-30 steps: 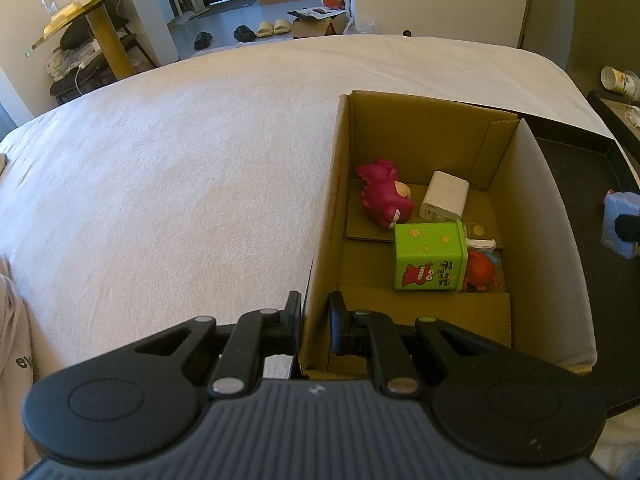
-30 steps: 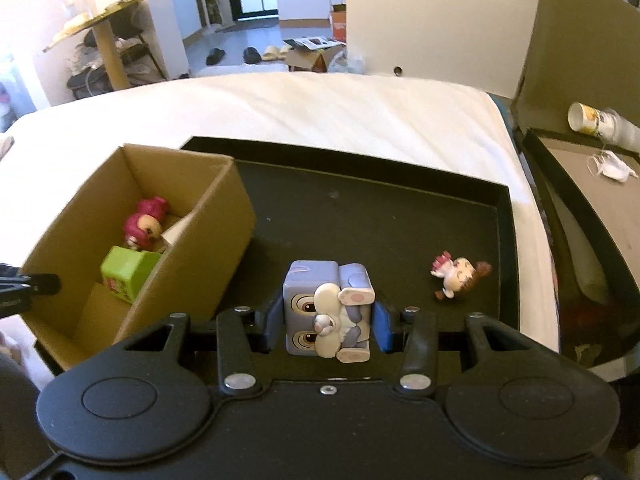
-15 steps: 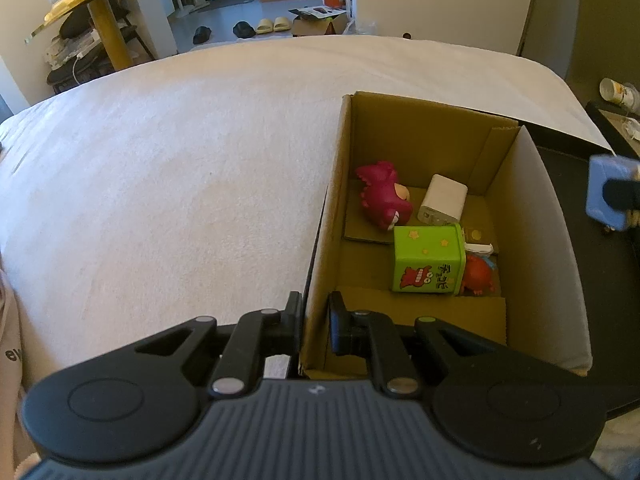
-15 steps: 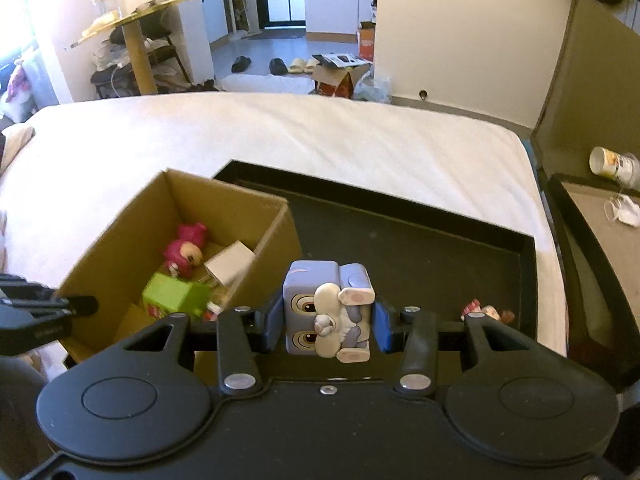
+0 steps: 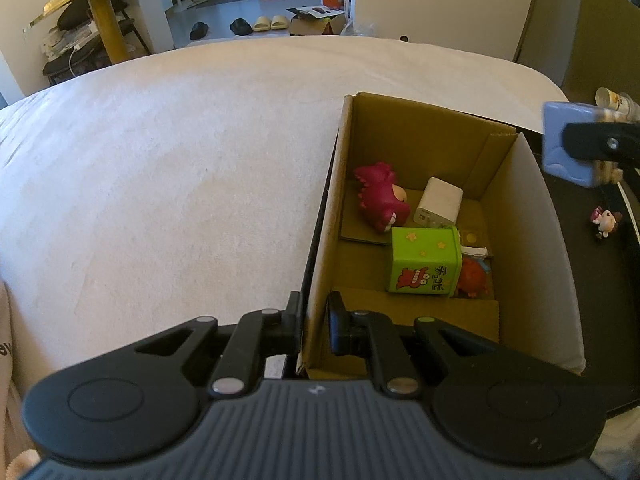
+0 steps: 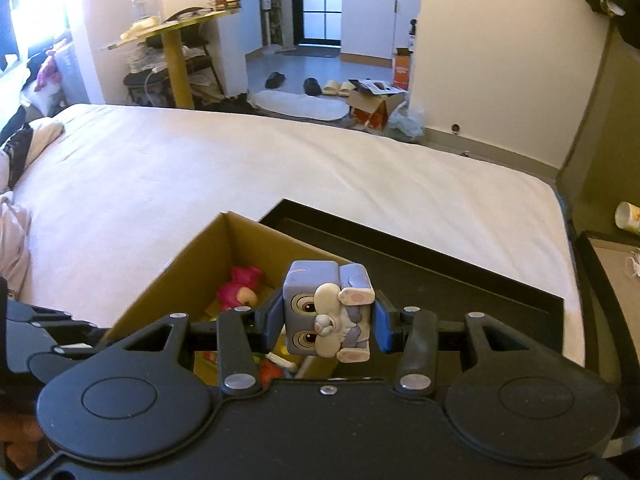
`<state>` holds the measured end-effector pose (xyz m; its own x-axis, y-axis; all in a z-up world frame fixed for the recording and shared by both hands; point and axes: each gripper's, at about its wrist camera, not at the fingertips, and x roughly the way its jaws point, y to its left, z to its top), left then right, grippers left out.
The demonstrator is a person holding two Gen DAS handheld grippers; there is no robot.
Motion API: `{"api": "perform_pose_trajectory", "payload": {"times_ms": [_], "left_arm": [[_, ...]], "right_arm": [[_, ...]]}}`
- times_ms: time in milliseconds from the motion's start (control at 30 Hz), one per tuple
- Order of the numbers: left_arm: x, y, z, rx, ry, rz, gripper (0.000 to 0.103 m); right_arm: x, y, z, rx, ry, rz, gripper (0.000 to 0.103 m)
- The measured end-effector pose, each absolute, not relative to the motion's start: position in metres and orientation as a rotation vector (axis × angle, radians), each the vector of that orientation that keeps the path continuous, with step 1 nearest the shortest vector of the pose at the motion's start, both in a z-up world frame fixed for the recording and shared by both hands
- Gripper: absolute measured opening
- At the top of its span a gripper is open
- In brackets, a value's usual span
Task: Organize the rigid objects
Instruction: 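Carry the lavender figure over the cardboard box with the right gripper, then lower the lavender figure into the cardboard box and open the right gripper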
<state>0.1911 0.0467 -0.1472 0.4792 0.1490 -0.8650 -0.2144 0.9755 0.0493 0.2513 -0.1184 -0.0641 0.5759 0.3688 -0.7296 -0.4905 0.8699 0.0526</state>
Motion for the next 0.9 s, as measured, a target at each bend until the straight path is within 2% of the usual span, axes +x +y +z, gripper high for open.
{"api": "perform_pose_trajectory", "payload": {"times_ms": [500,900], "left_arm": [[0.191,0.049,-0.148,-0.077,1.049,0.212,0.011],[0.191,0.05,-0.148,-0.082,1.048,0.209,0.011]], "right_arm": [[0.249,-0.082,-0.078,-0.205,0.855,0.546,0.044],[0.262,-0.064,-0.101,-0.346,0.87,0.493,0.044]]}}
